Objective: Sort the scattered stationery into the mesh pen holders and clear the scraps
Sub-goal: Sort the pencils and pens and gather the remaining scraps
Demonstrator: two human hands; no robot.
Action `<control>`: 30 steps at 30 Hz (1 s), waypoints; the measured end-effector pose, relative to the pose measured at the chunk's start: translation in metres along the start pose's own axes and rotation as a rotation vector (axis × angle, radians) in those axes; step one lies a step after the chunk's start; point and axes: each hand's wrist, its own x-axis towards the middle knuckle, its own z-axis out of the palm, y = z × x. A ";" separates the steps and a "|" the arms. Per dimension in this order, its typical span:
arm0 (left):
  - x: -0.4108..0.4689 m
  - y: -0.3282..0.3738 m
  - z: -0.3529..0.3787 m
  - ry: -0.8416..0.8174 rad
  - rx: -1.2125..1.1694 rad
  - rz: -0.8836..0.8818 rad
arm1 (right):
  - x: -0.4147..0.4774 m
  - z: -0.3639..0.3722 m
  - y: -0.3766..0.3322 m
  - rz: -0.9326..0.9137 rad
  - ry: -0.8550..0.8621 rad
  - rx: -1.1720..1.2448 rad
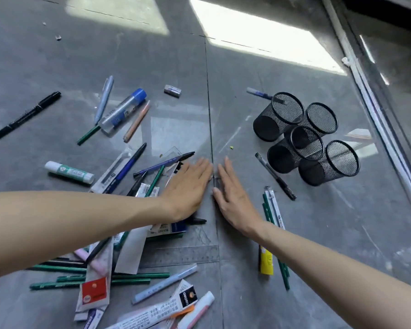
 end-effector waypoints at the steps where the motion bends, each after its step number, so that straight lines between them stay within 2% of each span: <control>1: 0.000 0.003 0.001 -0.026 -0.014 0.053 | -0.008 -0.001 0.002 0.022 0.054 0.011; 4: 0.002 0.011 0.006 -0.047 -0.096 0.202 | -0.030 -0.008 0.015 0.213 0.215 -0.076; 6: 0.012 0.013 0.006 0.007 -0.220 0.224 | -0.042 -0.015 0.025 0.372 0.294 -0.136; 9: 0.045 0.015 -0.001 0.113 -0.345 0.039 | -0.052 -0.025 0.038 0.542 0.405 -0.162; 12: 0.081 0.013 -0.007 0.087 -0.301 -0.052 | -0.054 -0.034 0.044 0.659 0.409 -0.056; 14: 0.089 0.015 -0.005 0.048 -0.210 0.020 | -0.053 -0.039 0.045 0.674 0.402 0.064; 18: 0.063 0.035 0.008 -0.118 -0.239 0.374 | -0.055 -0.043 0.045 0.645 0.366 0.062; 20: 0.044 0.039 0.011 -0.057 -0.276 0.427 | -0.059 -0.041 0.044 0.645 0.398 0.044; 21: 0.036 0.039 0.011 0.040 -0.279 0.392 | -0.060 -0.040 0.043 0.645 0.427 0.015; 23: 0.023 0.038 0.011 0.203 -0.303 0.162 | -0.061 -0.036 0.040 0.616 0.469 -0.126; 25: 0.014 0.039 0.015 0.190 -0.355 -0.162 | -0.059 -0.031 0.035 0.501 0.466 -0.229; 27: 0.007 0.043 0.019 0.097 -0.351 -0.375 | -0.057 -0.027 0.027 0.361 0.361 -0.185; 28: 0.006 0.044 0.021 0.079 -0.345 -0.408 | -0.058 -0.025 0.023 0.324 0.294 -0.133; 30: 0.005 0.046 0.020 0.081 -0.422 -0.344 | -0.061 -0.020 0.016 0.315 0.203 -0.072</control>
